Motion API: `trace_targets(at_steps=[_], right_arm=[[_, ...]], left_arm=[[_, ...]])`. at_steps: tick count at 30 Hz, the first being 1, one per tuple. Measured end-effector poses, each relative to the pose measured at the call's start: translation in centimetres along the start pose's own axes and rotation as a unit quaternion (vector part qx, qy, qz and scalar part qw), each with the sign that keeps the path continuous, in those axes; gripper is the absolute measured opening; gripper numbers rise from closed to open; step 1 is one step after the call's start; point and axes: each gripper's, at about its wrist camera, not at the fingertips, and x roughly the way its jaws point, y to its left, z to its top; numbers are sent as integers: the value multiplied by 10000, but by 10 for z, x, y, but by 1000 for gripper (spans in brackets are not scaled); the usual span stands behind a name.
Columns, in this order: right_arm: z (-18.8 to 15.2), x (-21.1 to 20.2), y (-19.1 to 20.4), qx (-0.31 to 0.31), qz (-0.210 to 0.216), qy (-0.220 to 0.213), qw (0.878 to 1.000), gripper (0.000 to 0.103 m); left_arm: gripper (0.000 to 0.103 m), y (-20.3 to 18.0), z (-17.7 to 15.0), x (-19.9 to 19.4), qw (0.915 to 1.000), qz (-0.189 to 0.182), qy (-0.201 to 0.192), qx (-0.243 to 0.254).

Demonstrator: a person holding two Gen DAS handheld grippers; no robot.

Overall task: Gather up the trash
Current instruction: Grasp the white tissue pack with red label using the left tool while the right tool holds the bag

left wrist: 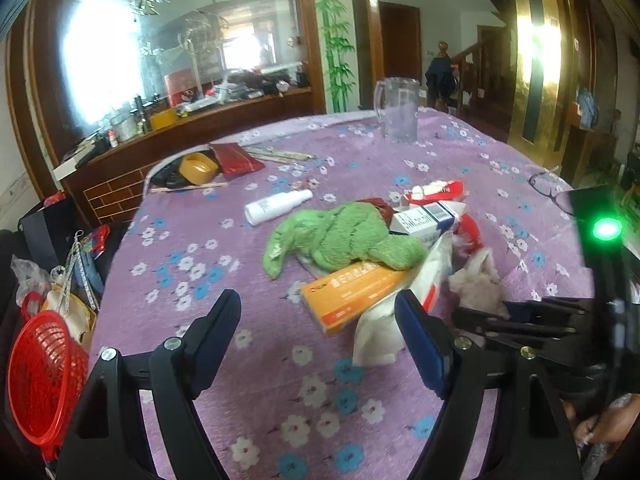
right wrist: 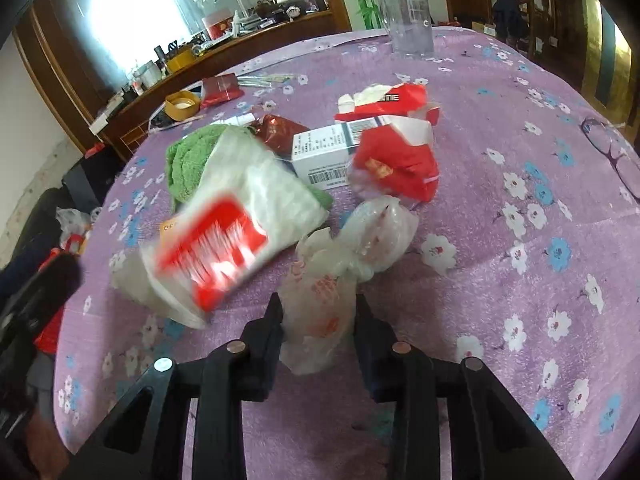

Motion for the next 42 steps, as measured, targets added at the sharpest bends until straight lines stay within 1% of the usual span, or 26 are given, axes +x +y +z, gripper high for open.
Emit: trace_targets(at_steps=[4, 9, 13, 16, 20, 24, 28, 31, 33, 34, 35, 36, 37, 39, 42], right_arm=[[-8, -18, -14, -40, 38, -160, 9999, 33], [-14, -43, -36, 104, 47, -425, 9990, 33], [-17, -54, -45, 170, 130, -539, 9983, 33], [-19, -57, -48, 191, 194, -555, 9981, 33], [-22, -57, -53, 241, 226, -556, 9979, 33], [-24, -60, -57, 294, 230, -594, 9975, 33], [-25, -65, -58, 341, 168, -661, 9971, 33], [-27, -71, -62, 401, 104, -729, 9965, 33], [-28, -75, -66, 433, 45, -771, 9961, 33], [-29, -77, -67, 452, 36, -786, 9959, 33], [-29, -79, -69, 474, 22, -803, 9956, 33], [-29, -80, -70, 484, 14, -813, 9955, 33], [-30, -81, -71, 487, -2, -817, 9955, 33], [-30, -82, -72, 502, 0, -818, 9954, 33], [-31, -82, -72, 471, -30, -822, 9955, 33]], left_arm=[[78, -17, 0, 17, 9994, -174, 211, 210], [78, -43, -5, 38, 9967, -412, 454, 526], [78, -61, -7, 57, 9941, -347, 595, 840], [78, -73, -10, 63, 9922, -134, 526, 1126], [78, -81, -11, 64, 9913, 5, 445, 1239], [78, -94, -12, 66, 9880, 145, 398, 1484], [78, -97, -4, 74, 9882, 117, 442, 1463], [78, -94, -1, 87, 9888, 14, 610, 1364], [78, -96, -1, 94, 9885, 19, 670, 1358], [78, -96, -1, 95, 9890, 39, 614, 1342], [77, -97, -1, 96, 9894, 30, 611, 1320], [71, -97, -1, 95, 9897, 28, 582, 1308], [62, -98, -1, 93, 9898, 40, 537, 1321], [53, -97, 0, 88, 9908, 51, 520, 1250], [52, -87, 0, 74, 9946, 40, 401, 961]])
